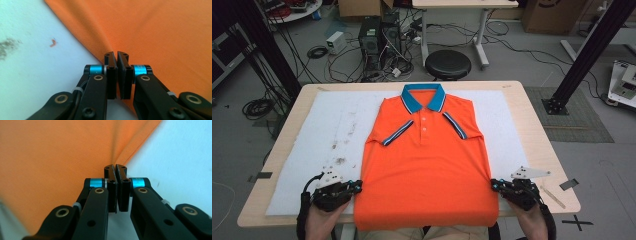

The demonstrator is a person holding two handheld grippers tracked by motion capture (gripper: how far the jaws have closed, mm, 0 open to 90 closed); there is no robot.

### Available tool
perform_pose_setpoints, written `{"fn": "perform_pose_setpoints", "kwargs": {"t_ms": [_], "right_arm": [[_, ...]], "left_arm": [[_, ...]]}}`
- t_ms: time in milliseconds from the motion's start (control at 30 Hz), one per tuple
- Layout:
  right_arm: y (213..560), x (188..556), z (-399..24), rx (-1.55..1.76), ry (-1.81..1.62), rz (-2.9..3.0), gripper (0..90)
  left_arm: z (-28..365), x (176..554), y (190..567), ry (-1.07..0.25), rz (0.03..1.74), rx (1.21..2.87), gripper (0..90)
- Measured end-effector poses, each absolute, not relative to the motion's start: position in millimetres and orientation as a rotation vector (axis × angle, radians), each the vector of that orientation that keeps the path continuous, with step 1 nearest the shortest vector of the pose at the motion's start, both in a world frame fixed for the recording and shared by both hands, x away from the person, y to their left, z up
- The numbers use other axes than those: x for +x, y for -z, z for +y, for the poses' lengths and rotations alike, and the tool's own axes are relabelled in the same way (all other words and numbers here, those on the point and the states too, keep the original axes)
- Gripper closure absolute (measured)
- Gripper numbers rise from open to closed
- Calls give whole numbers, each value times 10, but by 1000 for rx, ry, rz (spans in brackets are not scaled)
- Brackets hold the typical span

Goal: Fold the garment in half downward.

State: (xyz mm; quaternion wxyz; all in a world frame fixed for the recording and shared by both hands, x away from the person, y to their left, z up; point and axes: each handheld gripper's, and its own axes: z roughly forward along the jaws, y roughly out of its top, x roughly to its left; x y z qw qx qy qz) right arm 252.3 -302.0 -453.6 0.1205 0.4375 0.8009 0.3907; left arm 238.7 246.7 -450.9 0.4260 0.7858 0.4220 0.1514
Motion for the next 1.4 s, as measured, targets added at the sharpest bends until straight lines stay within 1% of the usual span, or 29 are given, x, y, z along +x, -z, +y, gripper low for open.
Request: {"fn": "perform_pose_setpoints", "kwargs": {"t_ms": [233, 300, 333, 367, 400, 433, 467, 500, 533, 567, 600, 667, 700, 733, 767, 800, 833, 867, 933, 1000, 1033, 1067, 1133, 1167, 1233, 1267, 1333, 1367, 1400], "right_arm": [[4521, 2307, -3116, 1273, -1151, 2393, 893], [4512, 2234, -3129, 1271, -1146, 2403, 878], [4508, 2200, -3138, 1268, -1141, 2389, 798], [4508, 2200, -3138, 1268, -1141, 2389, 798], [4499, 2206, -3146, 1262, -1139, 2345, 671], [4499, 2206, -3146, 1262, -1139, 2345, 671], [4473, 2250, -3157, 1278, -1127, 2285, 638], [4461, 2283, -3156, 1285, -1125, 2253, 610], [4453, 2319, -3151, 1292, -1110, 2222, 609], [4453, 2319, -3151, 1292, -1110, 2222, 609], [4468, 2412, -3128, 1312, -1094, 2199, 598], [4487, 2455, -3104, 1312, -1095, 2208, 599], [4541, 2518, -3021, 1313, -1052, 2235, 623], [4541, 2518, -3021, 1313, -1052, 2235, 623], [4547, 2502, -2956, 1276, -1034, 2224, 771], [4546, 2499, -2945, 1272, -1042, 2234, 834], [4546, 2499, -2945, 1272, -1042, 2234, 834], [4542, 2483, -2935, 1285, -1058, 2245, 877], [4535, 2463, -2975, 1301, -1074, 2251, 886], [4533, 2417, -3037, 1323, -1100, 2261, 886], [4535, 2391, -3074, 1317, -1118, 2276, 886], [4534, 2352, -3103, 1330, -1128, 2291, 886], [4537, 2316, -3133, 1322, -1143, 2307, 886], [4531, 2223, -3173, 1322, -1163, 2343, 885], [4528, 2178, -3186, 1309, -1160, 2362, 883], [4512, 2112, -3197, 1293, -1155, 2375, 852], [4487, 2089, -3214, 1285, -1150, 2350, 735], [4474, 2092, -3218, 1296, -1154, 2322, 698], [4467, 2113, -3222, 1300, -1160, 2294, 668]], "left_arm": [[2460, 2131, 4491, -280, 998, 2023, 861], [2469, 2094, 4478, -267, 996, 2020, 839], [2482, 2093, 4442, -299, 1001, 2002, 795], [2482, 2093, 4442, -299, 1001, 2002, 717], [2494, 2127, 4412, -367, 1026, 1969, 692], [2494, 2127, 4412, -367, 1026, 1969, 672], [2497, 2159, 4404, -398, 1044, 1963, 634], [2494, 2201, 4406, -422, 1067, 1959, 627], [2468, 2291, 4431, -442, 1099, 1955, 615], [2468, 2291, 4431, -442, 1099, 1955, 606], [2428, 2375, 4462, -458, 1127, 1982, 606], [2402, 2407, 4483, -453, 1139, 1987, 606], [2367, 2433, 4504, -453, 1131, 1991, 612], [2367, 2433, 4504, -453, 1131, 1991, 644], [2356, 2432, 4506, -452, 1124, 1991, 718], [2349, 2428, 4515, -412, 1087, 1990, 802], [2349, 2428, 4515, -412, 1087, 1990, 851], [2350, 2409, 4515, -408, 1082, 1988, 861], [2367, 2404, 4510, -407, 1087, 1989, 867], [2430, 2374, 4500, -393, 1093, 1985, 867], [2524, 2321, 4495, -355, 1090, 1970, 867], [2524, 2321, 4495, -355, 1090, 1970, 866], [2598, 2252, 4496, -304, 1074, 1967, 866], [2618, 2218, 4496, -283, 1061, 1984, 866], [2613, 2147, 4495, -263, 1038, 2005, 864], [2612, 2125, 4484, -269, 1024, 2012, 856], [2606, 2110, 4449, -309, 1010, 2000, 835], [2593, 2115, 4432, -345, 1015, 1991, 792], [2568, 2165, 4419, -418, 1040, 1983, 750]]}}
